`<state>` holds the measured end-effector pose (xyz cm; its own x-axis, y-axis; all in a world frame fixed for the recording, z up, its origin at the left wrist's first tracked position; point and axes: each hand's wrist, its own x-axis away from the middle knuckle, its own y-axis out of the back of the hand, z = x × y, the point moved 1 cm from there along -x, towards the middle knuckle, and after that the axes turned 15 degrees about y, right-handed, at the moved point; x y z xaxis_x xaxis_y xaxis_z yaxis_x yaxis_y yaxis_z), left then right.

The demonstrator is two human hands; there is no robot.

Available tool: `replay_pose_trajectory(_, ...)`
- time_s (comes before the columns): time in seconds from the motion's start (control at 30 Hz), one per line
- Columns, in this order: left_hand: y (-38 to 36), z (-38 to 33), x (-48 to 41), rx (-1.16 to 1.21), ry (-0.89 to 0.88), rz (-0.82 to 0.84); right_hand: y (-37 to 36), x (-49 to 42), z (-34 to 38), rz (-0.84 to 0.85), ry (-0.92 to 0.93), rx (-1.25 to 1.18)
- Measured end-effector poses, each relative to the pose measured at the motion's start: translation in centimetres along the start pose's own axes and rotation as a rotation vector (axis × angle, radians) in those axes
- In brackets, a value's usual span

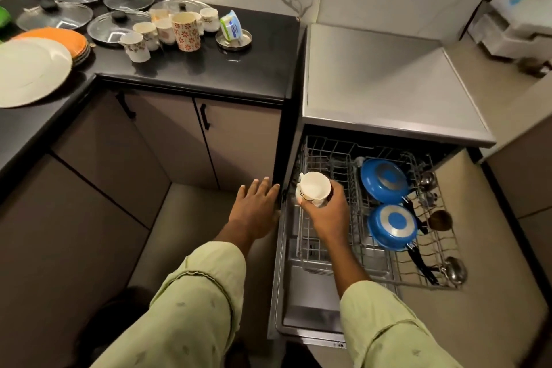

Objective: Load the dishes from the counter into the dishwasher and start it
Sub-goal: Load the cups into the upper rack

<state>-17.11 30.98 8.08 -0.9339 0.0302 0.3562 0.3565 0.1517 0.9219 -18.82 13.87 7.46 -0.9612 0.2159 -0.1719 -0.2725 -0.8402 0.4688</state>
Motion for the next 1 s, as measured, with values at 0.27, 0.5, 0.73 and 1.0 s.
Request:
replay_pose_trajectory(0.27, -1.2, -7.8, -3.5, -0.012, 0.005, 0.070, 5.5, -3.4, -6.2, -0.008, -0.046, 0.022)
replay_pose_trajectory(0.5, -3.6, -12.5, -9.8, -0.035, 0.081, 0.083, 7.9, -8.9, -12.6, 0.074, -0.057, -0.043)
replay_pose_trajectory(0.73, -8.2, -13.2, -18.7, -0.118, 0.071, 0.089, 4.3, -14.6, -20.6, 0.156, -0.087, 0.040)
replay_pose_trajectory(1.0, -13.0, -12.3, -26.3, -0.144, 0.107, -0.049, -1.5, -21.5, -28.8, 0.310, 0.028, 0.219)
